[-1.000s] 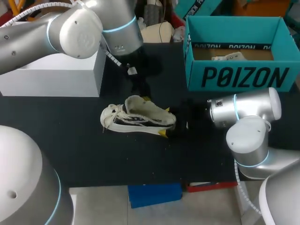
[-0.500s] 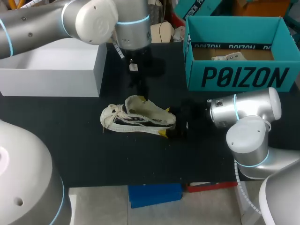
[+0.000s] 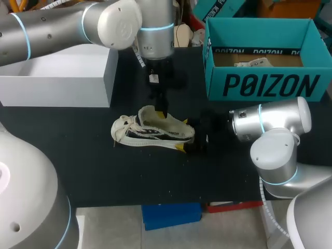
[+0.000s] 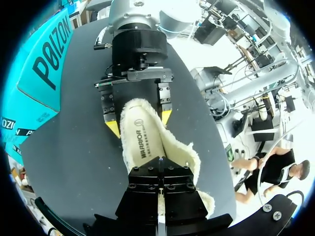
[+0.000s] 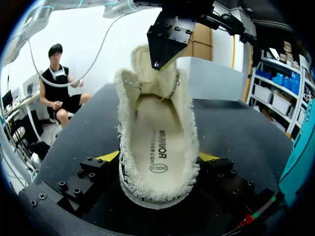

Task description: Take the shoe out of the shoebox, open the shoe tongue, remove and reinsert the insole, then place the shoe into the shoebox

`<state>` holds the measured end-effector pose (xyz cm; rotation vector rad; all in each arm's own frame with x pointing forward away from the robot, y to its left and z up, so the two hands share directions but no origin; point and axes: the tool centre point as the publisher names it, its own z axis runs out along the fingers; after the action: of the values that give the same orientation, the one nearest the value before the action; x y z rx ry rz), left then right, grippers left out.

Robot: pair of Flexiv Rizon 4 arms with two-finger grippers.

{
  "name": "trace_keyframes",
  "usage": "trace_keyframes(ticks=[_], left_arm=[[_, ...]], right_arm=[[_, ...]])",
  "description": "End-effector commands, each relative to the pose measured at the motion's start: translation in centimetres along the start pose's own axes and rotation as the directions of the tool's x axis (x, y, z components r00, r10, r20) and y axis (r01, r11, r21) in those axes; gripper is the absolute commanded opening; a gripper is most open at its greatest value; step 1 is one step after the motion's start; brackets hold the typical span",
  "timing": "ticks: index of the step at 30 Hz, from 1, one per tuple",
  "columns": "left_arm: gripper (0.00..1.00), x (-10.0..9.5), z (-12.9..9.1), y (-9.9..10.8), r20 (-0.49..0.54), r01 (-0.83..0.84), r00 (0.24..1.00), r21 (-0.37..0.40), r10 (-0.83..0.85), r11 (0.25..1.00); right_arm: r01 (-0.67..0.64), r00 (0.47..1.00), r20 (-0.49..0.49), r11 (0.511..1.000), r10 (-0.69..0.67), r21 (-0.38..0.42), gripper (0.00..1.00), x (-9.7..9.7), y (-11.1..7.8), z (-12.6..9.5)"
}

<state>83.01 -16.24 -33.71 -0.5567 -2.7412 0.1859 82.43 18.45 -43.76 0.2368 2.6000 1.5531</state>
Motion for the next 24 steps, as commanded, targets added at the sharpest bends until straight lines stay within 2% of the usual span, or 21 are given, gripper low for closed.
trace_keyframes(ticks=[1, 7, 9, 23, 24], left_arm=[[0.0, -0.3, 1.2, -0.3, -0.017, 0.005, 1.0, -0.007, -0.006, 1.0], [0.0, 0.1, 2.3, -0.2, -0.029, 0.023, 0.999, -0.007, -0.024, 1.0], [0.0, 0.2, 2.5, -0.1, -0.031, 0.034, 0.999, 0.014, -0.034, 0.999], [0.0, 0.2, 2.4, -0.1, -0.028, 0.037, 0.999, 0.016, -0.036, 0.999], [0.0, 0.1, 2.4, -0.2, -0.016, 0.047, 0.999, -0.014, -0.047, 0.999]], right_arm=[[-0.001, 1.0, 0.001, 1.0, 0.001, 0.001, 0.0, 0.0, -0.2, 0.0], [-0.001, 1.0, 0.001, 1.0, 0.001, 0.001, 0.0, 0.0, -0.2, 0.0], [-0.001, 1.0, 0.001, 1.0, 0.001, 0.001, 0.0, 0.0, -0.2, 0.0], [-0.001, 1.0, 0.001, 1.0, 0.001, 0.001, 0.0, 0.0, -0.2, 0.0], [-0.001, 1.0, 0.001, 1.0, 0.001, 0.001, 0.0, 0.0, -0.2, 0.0]])
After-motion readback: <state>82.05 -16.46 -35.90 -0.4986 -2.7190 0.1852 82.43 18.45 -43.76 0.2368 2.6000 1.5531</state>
